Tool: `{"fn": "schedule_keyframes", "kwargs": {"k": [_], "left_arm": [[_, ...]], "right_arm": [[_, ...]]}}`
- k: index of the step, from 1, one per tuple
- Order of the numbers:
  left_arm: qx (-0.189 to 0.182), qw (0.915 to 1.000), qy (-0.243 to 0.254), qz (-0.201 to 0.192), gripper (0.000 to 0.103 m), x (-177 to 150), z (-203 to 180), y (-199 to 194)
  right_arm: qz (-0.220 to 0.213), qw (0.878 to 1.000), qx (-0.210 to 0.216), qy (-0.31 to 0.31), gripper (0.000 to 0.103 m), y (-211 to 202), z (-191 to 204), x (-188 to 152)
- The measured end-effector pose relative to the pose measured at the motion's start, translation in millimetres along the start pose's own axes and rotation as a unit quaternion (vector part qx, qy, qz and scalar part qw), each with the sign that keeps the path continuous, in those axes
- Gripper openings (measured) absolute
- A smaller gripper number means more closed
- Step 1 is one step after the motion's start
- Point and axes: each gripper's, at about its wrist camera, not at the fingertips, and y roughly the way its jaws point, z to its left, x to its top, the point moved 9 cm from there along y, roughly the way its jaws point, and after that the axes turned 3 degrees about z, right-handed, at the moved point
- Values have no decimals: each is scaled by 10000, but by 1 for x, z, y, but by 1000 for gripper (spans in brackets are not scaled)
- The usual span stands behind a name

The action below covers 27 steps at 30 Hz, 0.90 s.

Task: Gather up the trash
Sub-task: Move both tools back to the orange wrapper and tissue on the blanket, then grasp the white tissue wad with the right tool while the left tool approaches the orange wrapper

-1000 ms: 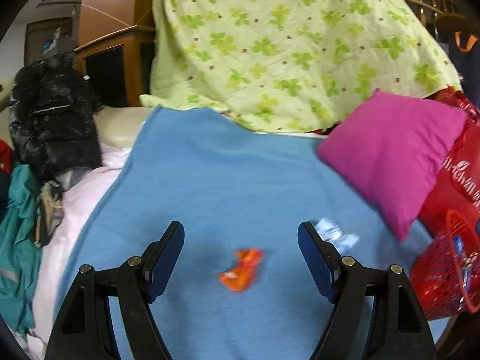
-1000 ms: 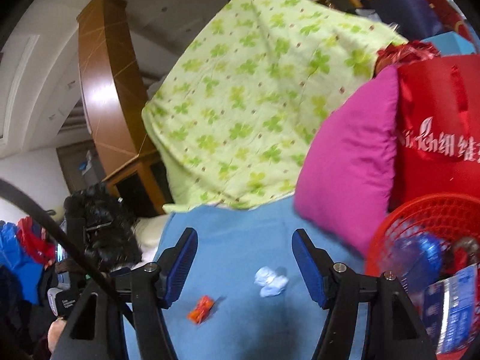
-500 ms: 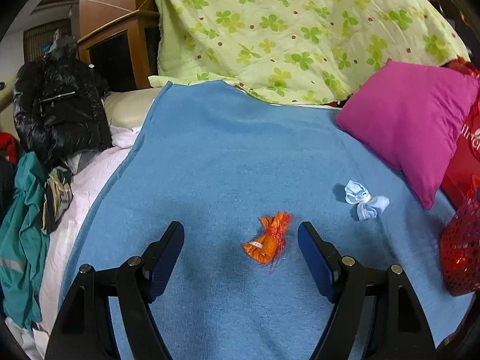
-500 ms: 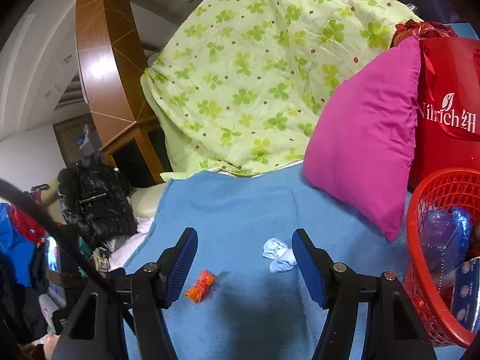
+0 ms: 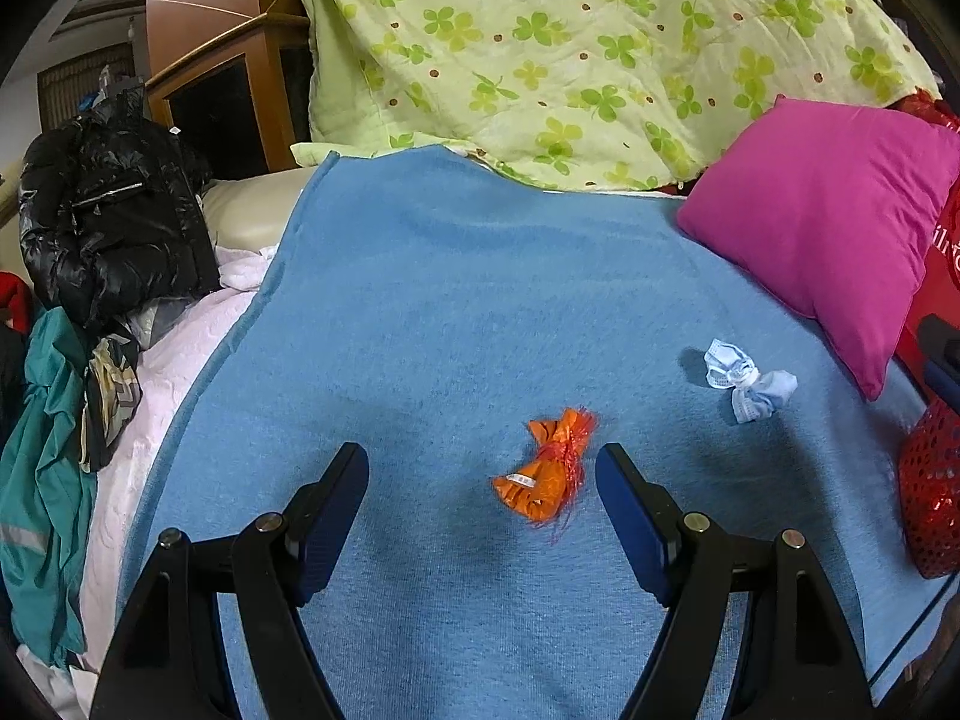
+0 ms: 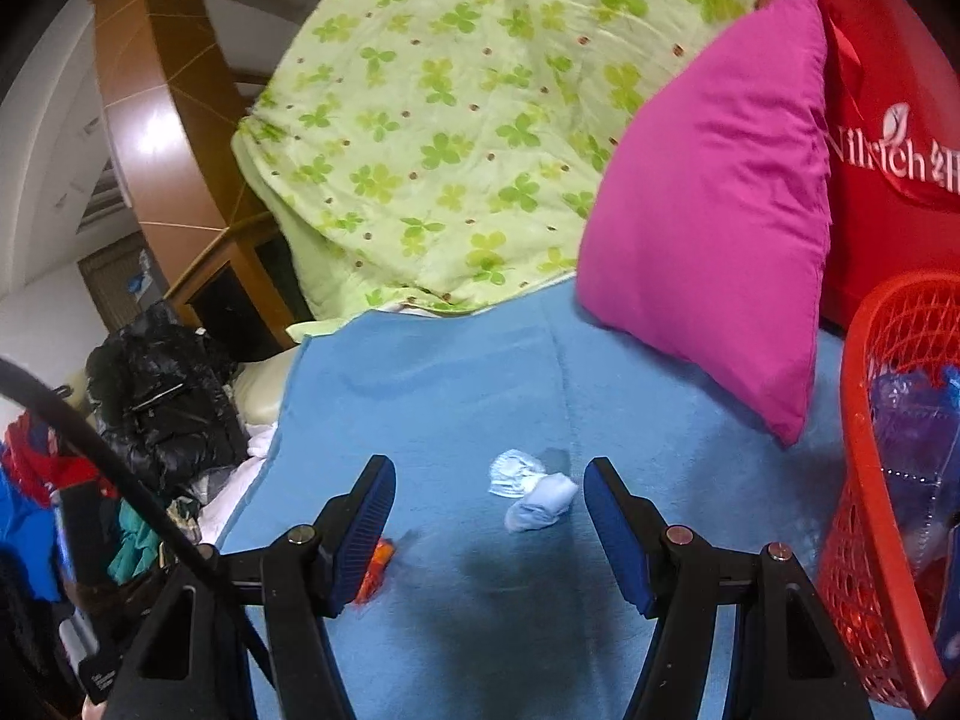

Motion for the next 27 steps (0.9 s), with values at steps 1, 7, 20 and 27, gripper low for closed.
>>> {"fn": "schedule_keyframes", "kwargs": {"k": [1, 7, 20, 27], "left_arm": [[0, 10000, 7, 12, 79, -1, 0, 1], [35, 10000, 29, 85, 79, -3, 1, 8], [124, 9987, 60, 494, 79, -15, 8, 38], [211, 9978, 209, 594, 79, -21, 11, 45]], "right_arm": [[45, 10000, 23, 62, 69, 4, -3, 0], [250, 9995, 12, 200, 69, 28, -16, 1], [896, 9952, 329, 192, 69, 98, -20, -10], [966, 9943, -132, -435, 69, 132, -11, -13]]}}
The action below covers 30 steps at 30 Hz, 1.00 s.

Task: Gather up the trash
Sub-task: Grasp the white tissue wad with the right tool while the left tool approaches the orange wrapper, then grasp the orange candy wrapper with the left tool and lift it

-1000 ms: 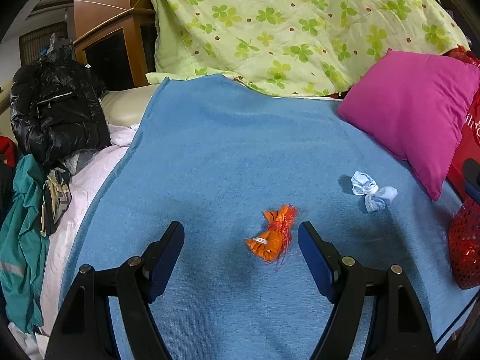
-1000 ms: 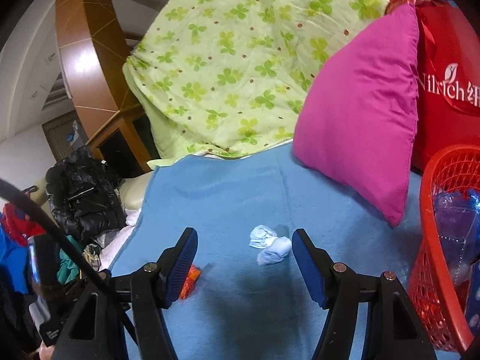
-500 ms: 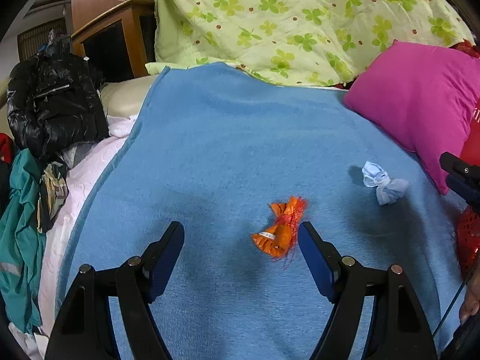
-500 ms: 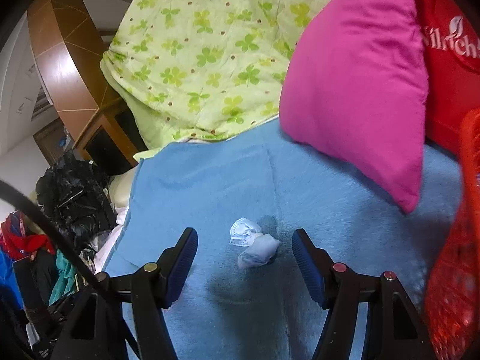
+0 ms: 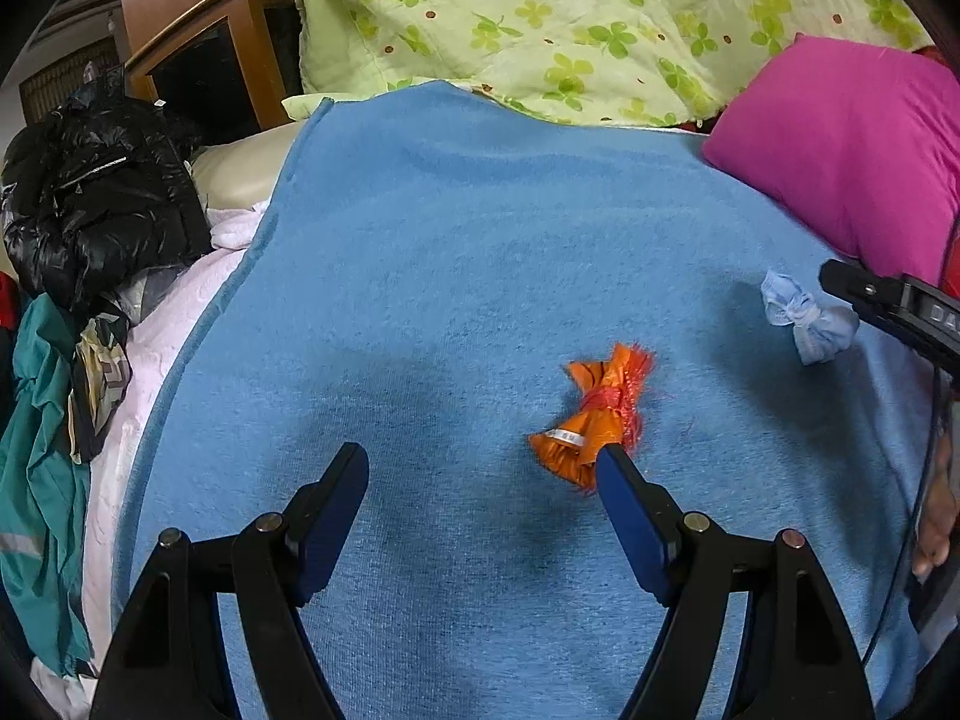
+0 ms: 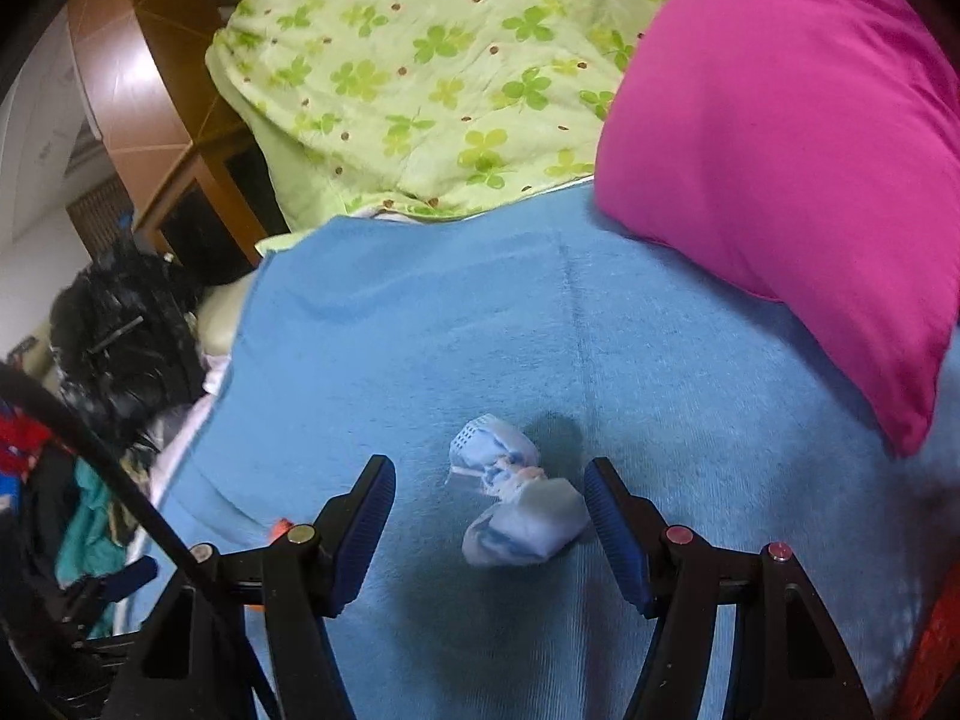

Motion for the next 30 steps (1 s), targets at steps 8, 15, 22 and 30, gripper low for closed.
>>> {"fn": "schedule_keyframes", "kwargs": {"k": [8, 15, 22, 30], "left_arm": [[-128, 9998, 19, 161, 79, 0, -5, 12], [-566, 9980, -76, 262, 74, 1, -16, 18], [-1110, 9924, -161, 513, 51, -5, -35, 31], [-1311, 9888, -108, 706, 26, -10, -54, 46]], "right_arm": [[485, 9974, -477, -251, 52, 33, -11, -9], [640, 9959, -495, -417, 30, 31, -5, -18], [522, 9980, -219, -294, 30, 9, 5, -17], [450, 9988, -76, -195, 30, -14, 5, -19]]}}
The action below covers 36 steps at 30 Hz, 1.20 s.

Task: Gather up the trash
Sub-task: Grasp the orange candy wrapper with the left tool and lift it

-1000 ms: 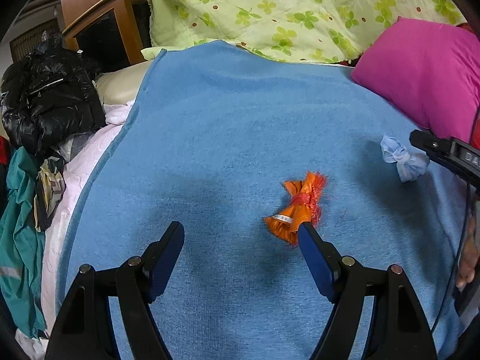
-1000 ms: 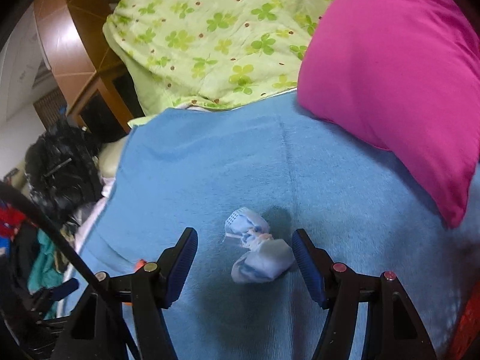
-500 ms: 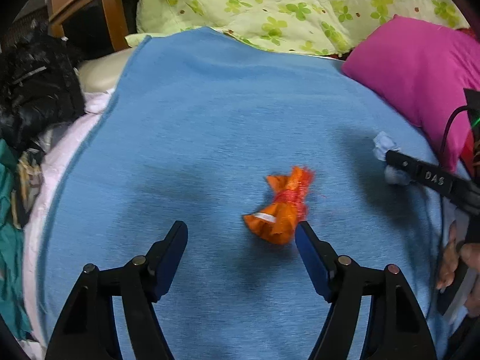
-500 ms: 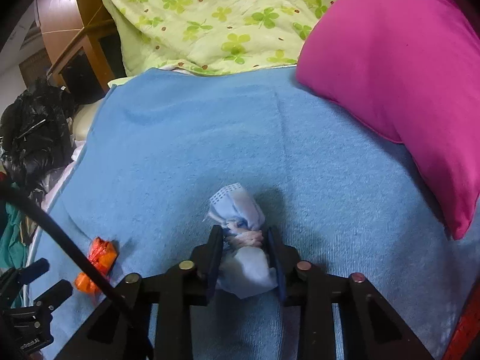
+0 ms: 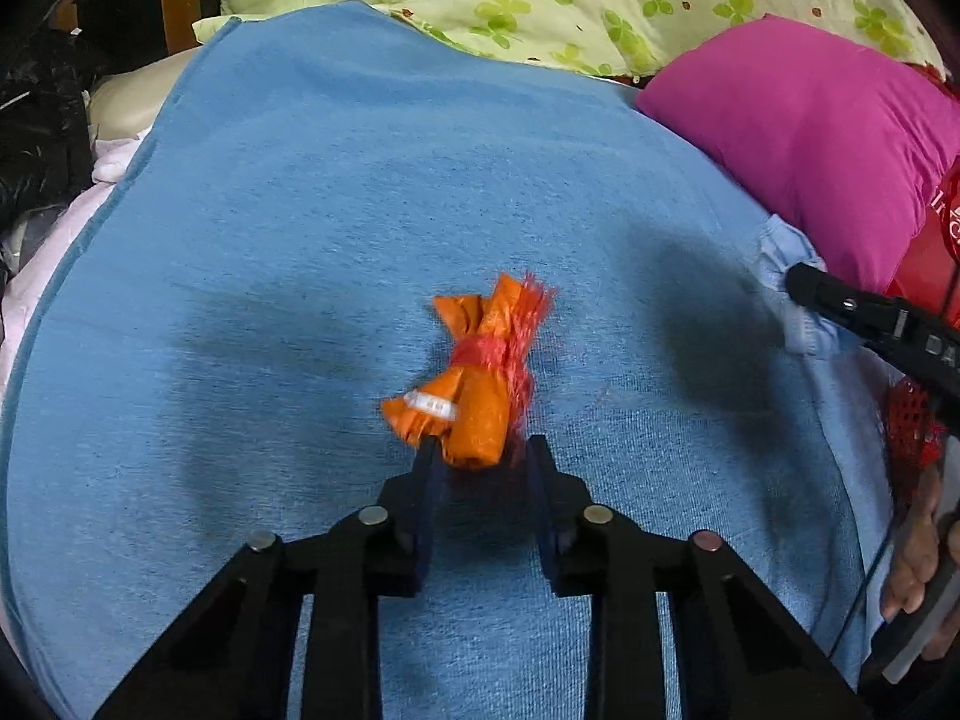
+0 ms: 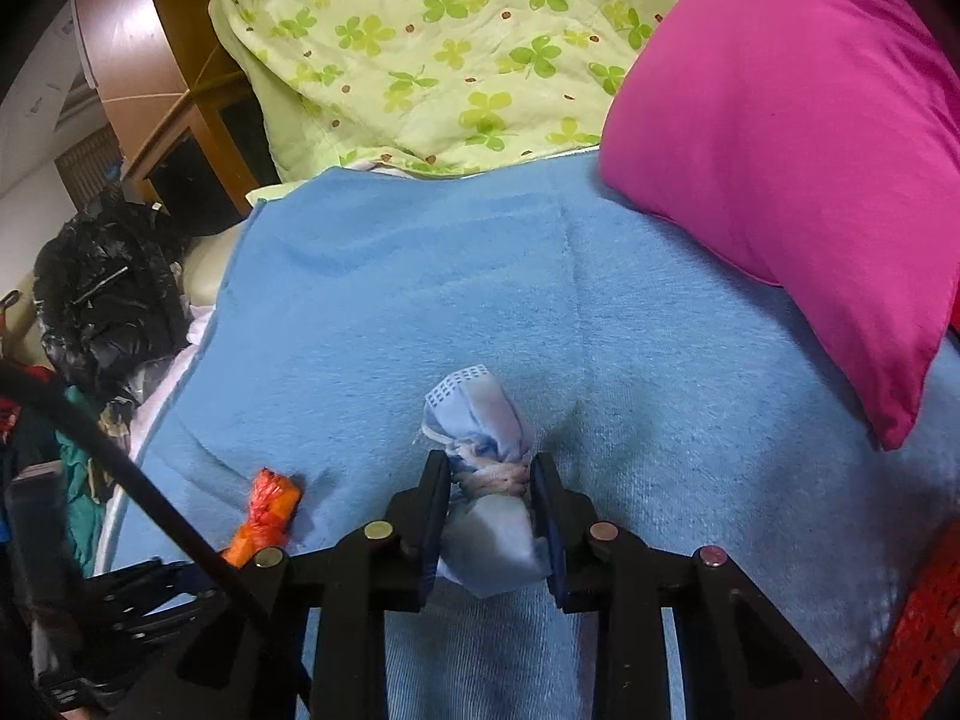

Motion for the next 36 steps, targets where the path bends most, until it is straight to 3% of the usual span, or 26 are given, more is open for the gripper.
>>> {"fn": "schedule_keyframes", "kwargs": {"k": [2, 7, 23, 30, 33, 35, 36], "left_arm": [[-27, 10000, 10, 5, 16, 0, -2, 3], [12, 10000, 49, -63, 8, 0, -6, 4], [189, 9971, 189, -707, 6, 8, -8, -38], [233, 9982, 180, -514, 6, 6, 0, -24], [225, 9990, 16, -380, 21, 6, 9, -16], [229, 9990, -114, -376, 51, 7, 13, -14], [233, 9988, -144, -404, 53, 8, 13, -15]], "right_arm": [[-17, 10000, 2, 12, 30, -4, -1, 0], [-73, 10000, -34, -18, 30, -13, -2, -1], [-413, 9989, 188, -143, 30, -45, 15, 3], [-313, 9992, 134, -196, 30, -42, 14, -2], [-311, 9993, 135, -147, 30, -42, 12, -2], [-309, 9993, 149, -120, 30, -41, 12, -2], [-304, 9994, 150, -121, 30, -41, 12, -2]]}}
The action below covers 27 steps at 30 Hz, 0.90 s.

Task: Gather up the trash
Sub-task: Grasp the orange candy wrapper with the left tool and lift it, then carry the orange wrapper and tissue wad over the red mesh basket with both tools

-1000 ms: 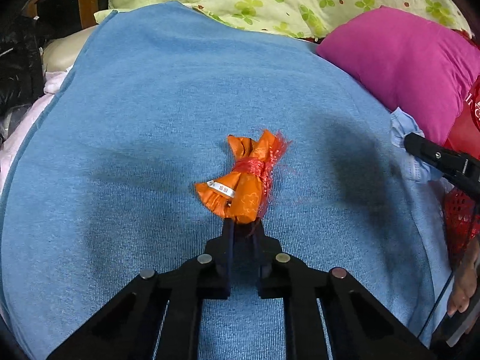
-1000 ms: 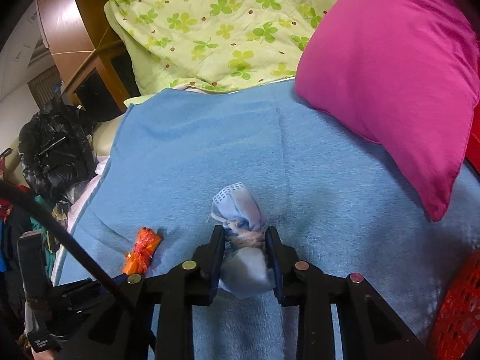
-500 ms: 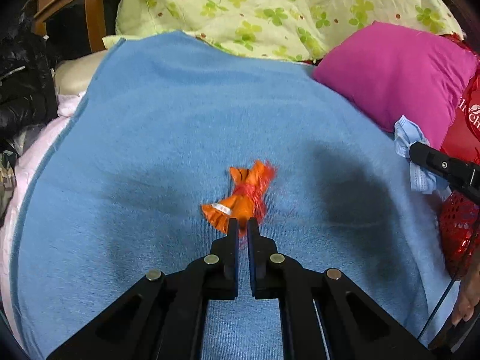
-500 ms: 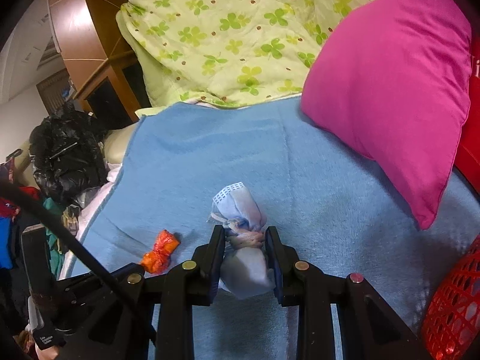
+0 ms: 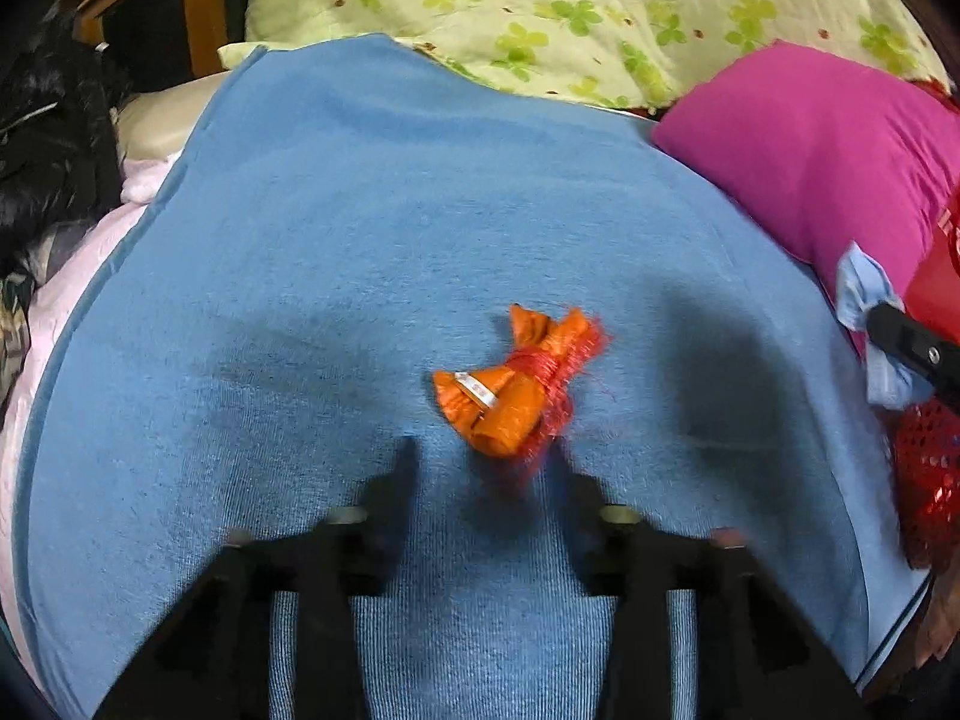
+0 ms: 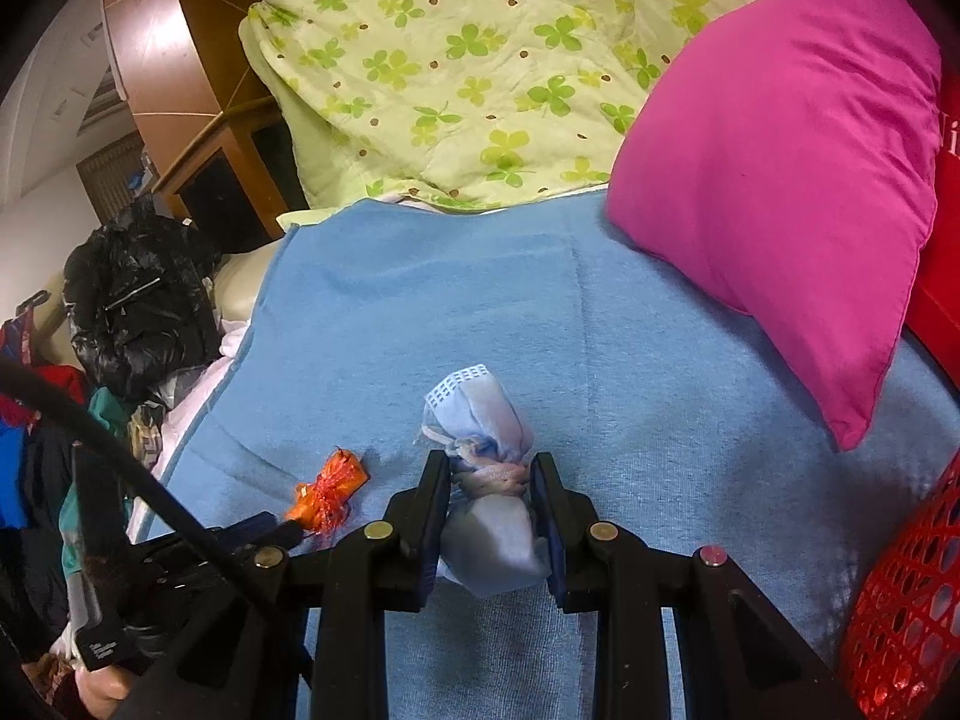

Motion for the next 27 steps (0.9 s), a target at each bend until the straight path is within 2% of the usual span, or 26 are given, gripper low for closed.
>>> {"fn": "schedule_keyframes", "kwargs": {"k": [4, 9, 10, 11, 12, 13, 16, 27], "left_arm": [[-105, 9999, 52, -51, 54, 4, -9, 1], [-60, 9998, 158, -87, 54, 8, -17, 10], [-77, 9998, 139, -78, 48, 8, -16, 11], [-112, 9998, 112, -73, 33, 9, -16, 12], [-151, 9998, 88, -32, 25, 9, -16, 14], [-178, 9998, 68, 18, 19, 8, -16, 16], [-162, 9998, 37, -71, 12, 10, -16, 13], [-358, 9955, -78, -871, 12, 29, -32, -48]], "right_arm": [[5, 10000, -4, -40, 30, 1, 1, 0], [-2, 10000, -36, -46, 30, -1, 0, -2], [-4, 10000, -44, -45, 30, -1, -1, -1], [-7, 10000, -48, -44, 30, -1, -1, -1], [-11, 10000, -55, -49, 30, -2, -2, -1], [-21, 10000, -68, -57, 30, -3, -3, 0], [-67, 9999, -75, -75, 30, -6, -4, 1], [-462, 9989, 22, -103, 30, -41, 2, 8]]}}
